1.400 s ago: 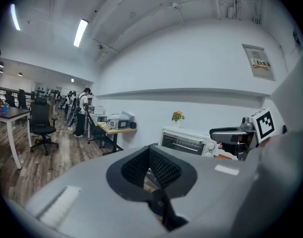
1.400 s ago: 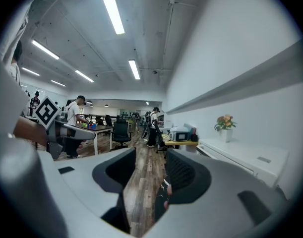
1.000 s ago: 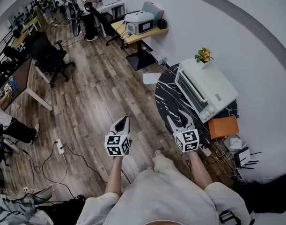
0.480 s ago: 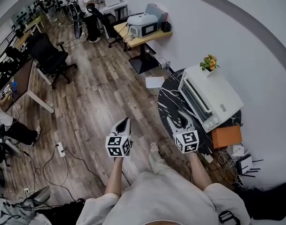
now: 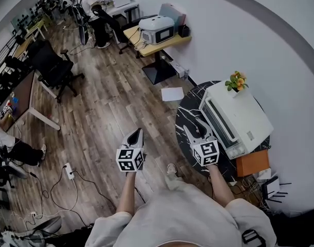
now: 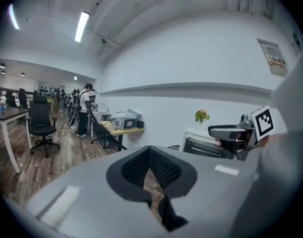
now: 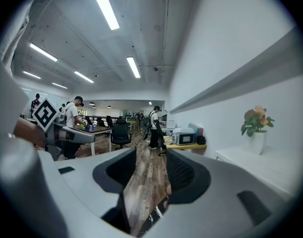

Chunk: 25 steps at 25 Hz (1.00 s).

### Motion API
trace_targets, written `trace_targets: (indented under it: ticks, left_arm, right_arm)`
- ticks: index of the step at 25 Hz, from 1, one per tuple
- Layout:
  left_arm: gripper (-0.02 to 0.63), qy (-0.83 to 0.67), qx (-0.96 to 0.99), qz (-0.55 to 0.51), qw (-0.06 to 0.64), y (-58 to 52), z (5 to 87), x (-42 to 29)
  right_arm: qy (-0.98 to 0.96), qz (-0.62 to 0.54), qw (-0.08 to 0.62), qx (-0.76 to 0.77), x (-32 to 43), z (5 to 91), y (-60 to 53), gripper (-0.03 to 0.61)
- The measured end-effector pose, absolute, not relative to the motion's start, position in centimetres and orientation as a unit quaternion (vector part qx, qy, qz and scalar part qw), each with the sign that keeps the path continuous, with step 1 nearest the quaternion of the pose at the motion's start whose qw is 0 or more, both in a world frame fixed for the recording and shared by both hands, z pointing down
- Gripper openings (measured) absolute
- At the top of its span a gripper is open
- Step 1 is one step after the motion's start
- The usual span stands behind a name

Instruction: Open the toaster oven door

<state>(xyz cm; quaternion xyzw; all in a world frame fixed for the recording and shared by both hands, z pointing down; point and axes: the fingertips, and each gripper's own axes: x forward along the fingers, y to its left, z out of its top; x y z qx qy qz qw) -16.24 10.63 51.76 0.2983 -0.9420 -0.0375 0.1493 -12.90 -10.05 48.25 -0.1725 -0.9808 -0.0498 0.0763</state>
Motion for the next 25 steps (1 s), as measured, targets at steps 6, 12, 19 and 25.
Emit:
trace_targets:
  ticks: [6, 12, 19, 25]
  left_arm:
    - [0.011, -0.942, 0.297, -0.036, 0.154, 8.8, 51.4, -21.3]
    - [0.011, -0.94, 0.3, -0.029, 0.161, 6.8, 51.3, -25.7]
    - [0.011, -0.936, 0.313, -0.019, 0.16, 4.2, 51.2, -29.7]
    - [0.011, -0.928, 0.337, -0.011, 0.16, 2.2, 50.9, -31.6]
  right_arm:
    - [-0.98, -0.04, 0.077, -0.177, -17.7, 48.0, -11.2, 0.196]
    - [-0.981, -0.026, 0.081, -0.176, -21.5, 48.7, -12.6, 0.195]
    - [-0.983, -0.023, 0.078, -0.163, -24.8, 48.7, -15.0, 0.195]
    - [-0.986, -0.018, 0.072, -0.146, -26.0, 48.3, -16.1, 0.195]
